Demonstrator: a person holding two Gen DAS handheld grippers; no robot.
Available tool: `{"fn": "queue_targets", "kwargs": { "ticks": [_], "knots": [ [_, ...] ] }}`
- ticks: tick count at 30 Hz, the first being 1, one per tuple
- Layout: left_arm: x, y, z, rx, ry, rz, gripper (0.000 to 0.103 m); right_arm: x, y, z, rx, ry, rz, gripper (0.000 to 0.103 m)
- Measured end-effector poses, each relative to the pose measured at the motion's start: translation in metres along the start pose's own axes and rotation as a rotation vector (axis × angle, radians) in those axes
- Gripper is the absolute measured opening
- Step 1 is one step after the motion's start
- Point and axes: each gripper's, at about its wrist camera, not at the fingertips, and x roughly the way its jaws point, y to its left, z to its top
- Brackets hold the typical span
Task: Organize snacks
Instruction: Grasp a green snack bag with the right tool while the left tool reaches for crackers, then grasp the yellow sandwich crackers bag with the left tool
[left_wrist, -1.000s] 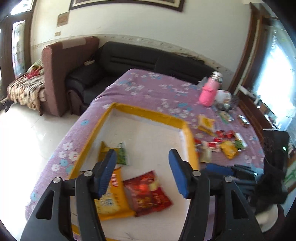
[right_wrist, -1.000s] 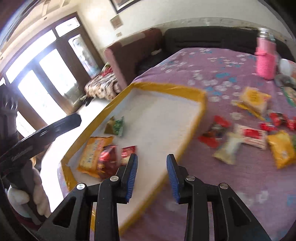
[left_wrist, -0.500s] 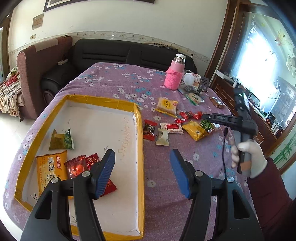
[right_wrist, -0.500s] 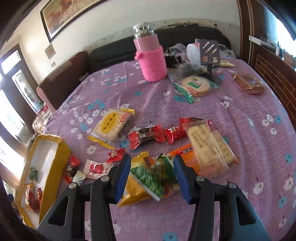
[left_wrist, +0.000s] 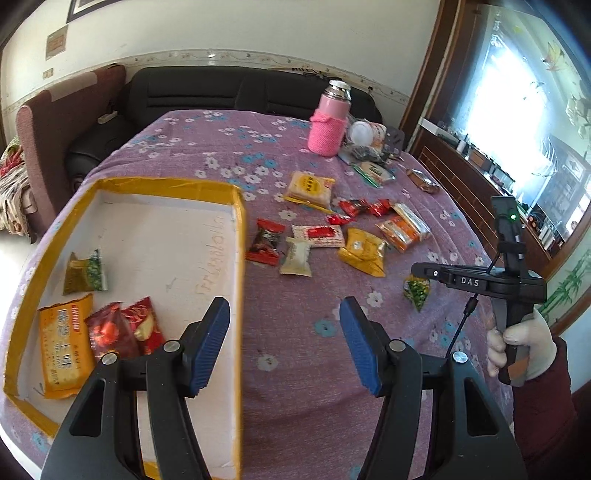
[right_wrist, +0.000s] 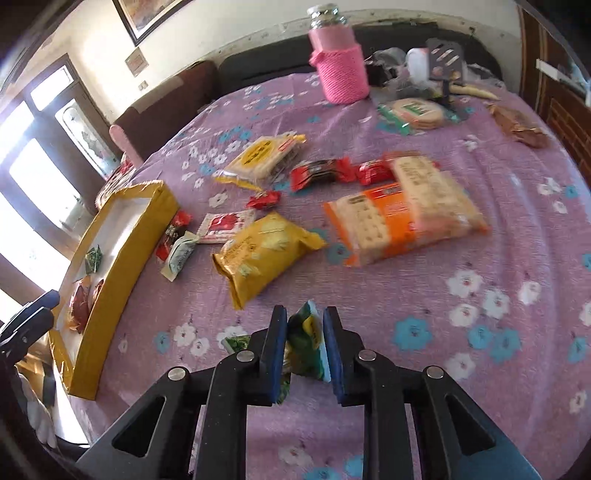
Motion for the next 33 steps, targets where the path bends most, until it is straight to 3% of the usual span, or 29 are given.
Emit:
{"fn": "queue_targets", "kwargs": {
  "ticks": [2, 3, 4, 10, 12, 13, 19, 27, 33],
  "knots": [
    [0.006, -0.008, 0.001, 0.005, 0.012, -0.015, 0.061, -0.006, 0.000, -0.002, 0.014, -0.027, 0.013, 0.036],
    [0.008, -0.014, 0.001, 0.014, 0.017, -0.021, 0.061, -0.007, 0.000, -0.004, 0.025, -0.038, 0.028, 0.050],
    [0.009, -0.018, 0.001, 0.024, 0.017, -0.021, 0.061, -0.007, 0.000, -0.005, 0.030, -0.041, 0.033, 0.057],
    [0.015, -0.036, 0.011, 0.072, 0.014, -0.008, 0.061, 0.017, 0.018, -0.020, -0.029, -0.009, 0.024, 0.059],
    [0.022, -0.038, 0.017, 0.073, 0.021, -0.013, 0.061, 0.019, 0.020, -0.024, -0.044, -0.036, 0.010, 0.055],
    [0.028, -0.041, 0.020, 0.077, 0.028, -0.015, 0.061, 0.019, 0.019, -0.025, -0.042, -0.034, 0.009, 0.041],
    [0.075, -0.056, 0.035, 0.118, 0.096, -0.029, 0.061, 0.013, 0.002, -0.028, 0.024, -0.079, 0.044, 0.033],
    [0.147, -0.090, 0.054, 0.211, 0.177, -0.028, 0.061, -0.003, -0.013, -0.024, 0.085, -0.158, 0.048, 0.033],
    [0.173, -0.108, 0.055, 0.310, 0.186, -0.019, 0.061, -0.008, -0.020, -0.023, 0.119, -0.186, 0.042, 0.033]
  ]
}}
